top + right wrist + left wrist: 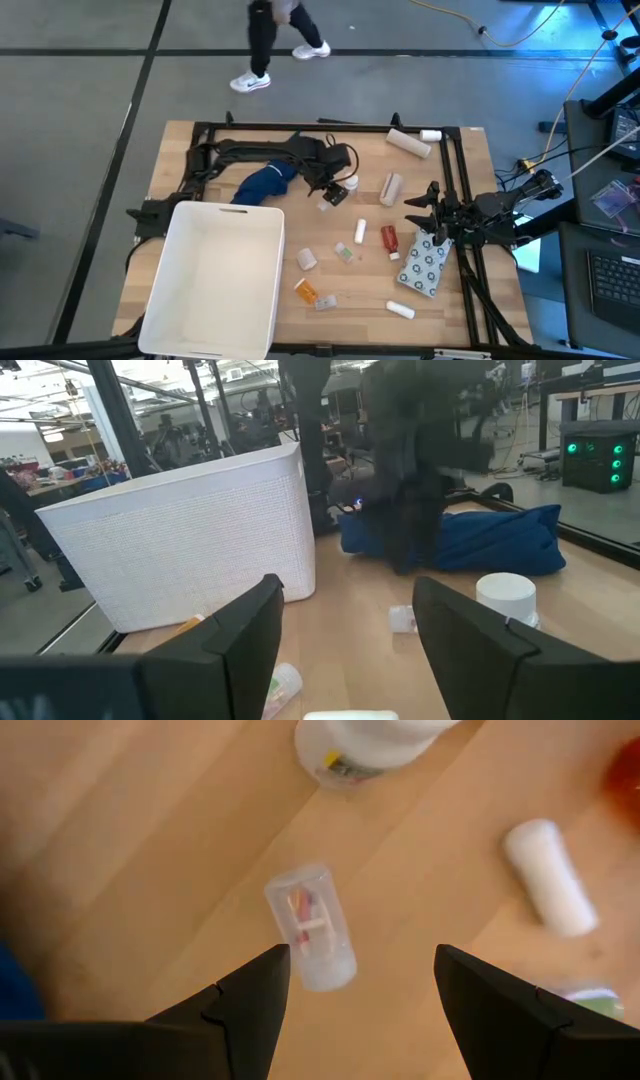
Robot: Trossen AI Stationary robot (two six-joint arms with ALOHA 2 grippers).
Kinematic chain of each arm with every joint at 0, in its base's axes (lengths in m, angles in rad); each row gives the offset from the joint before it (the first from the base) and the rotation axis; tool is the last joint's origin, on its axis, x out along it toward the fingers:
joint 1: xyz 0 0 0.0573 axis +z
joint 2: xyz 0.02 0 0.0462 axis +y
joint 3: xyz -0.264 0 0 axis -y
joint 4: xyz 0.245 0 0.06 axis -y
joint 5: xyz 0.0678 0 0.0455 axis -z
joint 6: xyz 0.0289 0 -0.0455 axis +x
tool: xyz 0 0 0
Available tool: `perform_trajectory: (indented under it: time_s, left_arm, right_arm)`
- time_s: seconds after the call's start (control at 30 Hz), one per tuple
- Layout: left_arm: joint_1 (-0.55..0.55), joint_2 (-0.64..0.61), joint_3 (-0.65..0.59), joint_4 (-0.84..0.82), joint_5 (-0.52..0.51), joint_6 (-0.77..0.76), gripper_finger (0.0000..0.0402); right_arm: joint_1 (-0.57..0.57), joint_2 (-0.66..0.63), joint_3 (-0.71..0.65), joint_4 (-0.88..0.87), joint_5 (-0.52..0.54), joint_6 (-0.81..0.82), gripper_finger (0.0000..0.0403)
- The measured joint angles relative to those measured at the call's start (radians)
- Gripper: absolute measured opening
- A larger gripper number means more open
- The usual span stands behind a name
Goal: Pick & place medical supplies in basket/bin
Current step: Put the top transparent medicine bottle into the white bin
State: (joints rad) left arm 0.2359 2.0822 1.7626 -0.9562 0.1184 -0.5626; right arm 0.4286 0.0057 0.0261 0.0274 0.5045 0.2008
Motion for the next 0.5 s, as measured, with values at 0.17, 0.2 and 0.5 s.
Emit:
perform_trajectory:
  time_s: [0.17, 0.2, 0.5]
  left_arm:
    - [-0.006, 0.056, 0.000, 0.000, 0.000, -0.005, 0.0242]
    - [-0.007, 0.066, 0.000, 0.001, -0.001, -0.010, 0.0242]
    - [-0.019, 0.107, 0.000, 0.012, -0.079, -0.027, 0.0242]
  right_arm:
    - [0.000, 0.001, 0.000, 0.000, 0.000, 0.000, 0.0225]
    - [0.000, 0.001, 0.000, 0.000, 0.000, 0.000, 0.0225]
    - [0.000, 0.001, 0.000, 0.000, 0.000, 0.000, 0.0225]
